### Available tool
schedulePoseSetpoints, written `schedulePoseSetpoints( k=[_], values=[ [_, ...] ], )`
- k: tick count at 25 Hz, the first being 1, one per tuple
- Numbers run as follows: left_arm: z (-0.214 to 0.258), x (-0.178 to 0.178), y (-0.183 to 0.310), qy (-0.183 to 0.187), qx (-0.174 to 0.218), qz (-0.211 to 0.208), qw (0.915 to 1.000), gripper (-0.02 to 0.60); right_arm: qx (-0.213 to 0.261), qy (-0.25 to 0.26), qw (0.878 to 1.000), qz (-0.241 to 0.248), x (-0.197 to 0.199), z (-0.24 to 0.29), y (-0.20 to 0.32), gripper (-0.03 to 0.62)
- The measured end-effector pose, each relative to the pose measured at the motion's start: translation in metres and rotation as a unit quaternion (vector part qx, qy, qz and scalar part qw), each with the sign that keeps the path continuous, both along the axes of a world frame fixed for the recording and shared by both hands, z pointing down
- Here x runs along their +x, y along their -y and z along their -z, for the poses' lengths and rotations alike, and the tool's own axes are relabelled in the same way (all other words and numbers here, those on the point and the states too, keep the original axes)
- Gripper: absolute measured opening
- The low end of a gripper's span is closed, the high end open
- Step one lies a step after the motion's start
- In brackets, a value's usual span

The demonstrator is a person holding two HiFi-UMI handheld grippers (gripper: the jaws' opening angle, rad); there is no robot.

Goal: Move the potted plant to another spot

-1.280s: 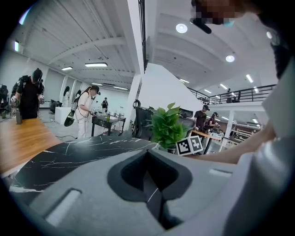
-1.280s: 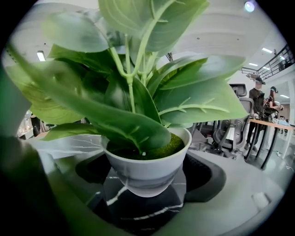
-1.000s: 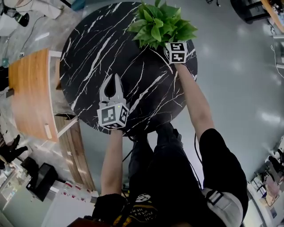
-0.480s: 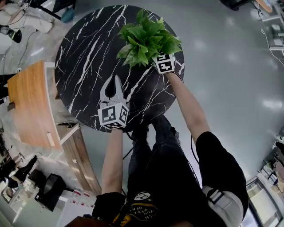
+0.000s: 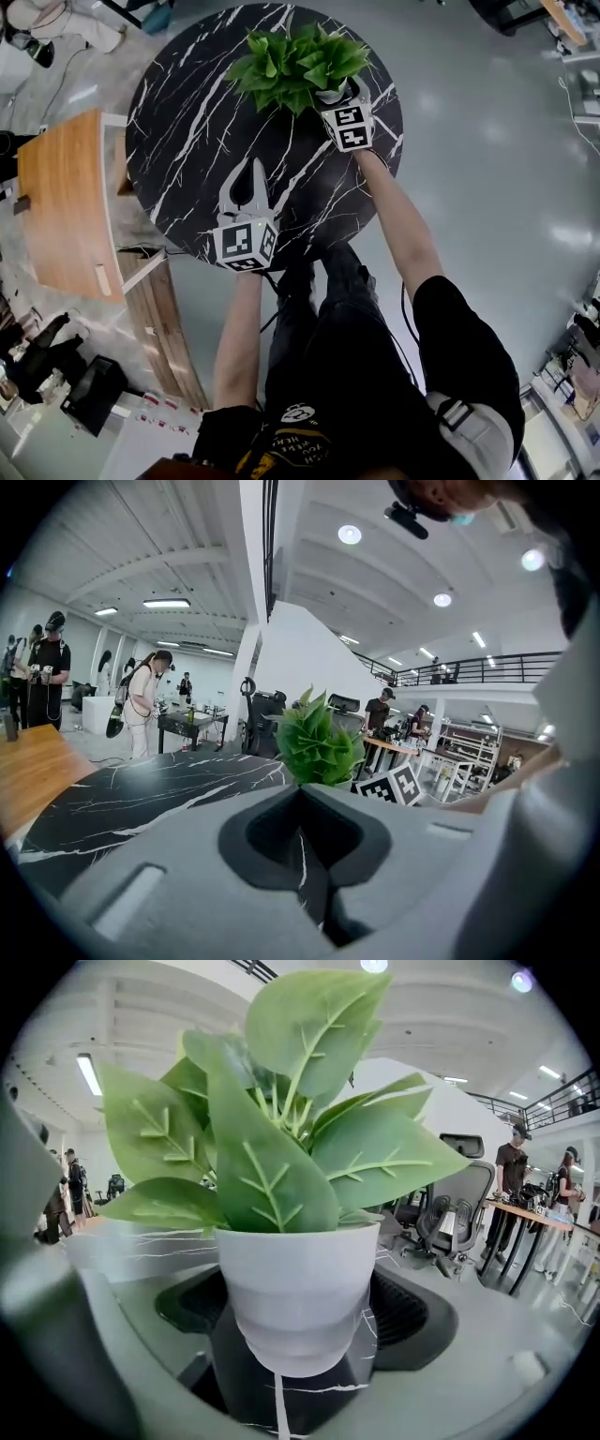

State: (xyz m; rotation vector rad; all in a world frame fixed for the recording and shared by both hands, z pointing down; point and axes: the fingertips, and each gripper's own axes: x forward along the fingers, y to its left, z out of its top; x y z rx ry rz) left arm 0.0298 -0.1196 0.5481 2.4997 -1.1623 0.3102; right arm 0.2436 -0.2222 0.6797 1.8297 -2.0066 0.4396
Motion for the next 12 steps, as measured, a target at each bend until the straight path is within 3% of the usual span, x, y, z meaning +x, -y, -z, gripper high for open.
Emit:
schedulePoseSetpoints(
  k=[12],
  values=[
    [-0.007, 0.001, 0.001, -0.001, -0.005, -0.006, 1.0, 0.005, 0.028, 0.015, 0.999, -0.019, 0.002, -0.008, -0.019, 0.474]
  ],
)
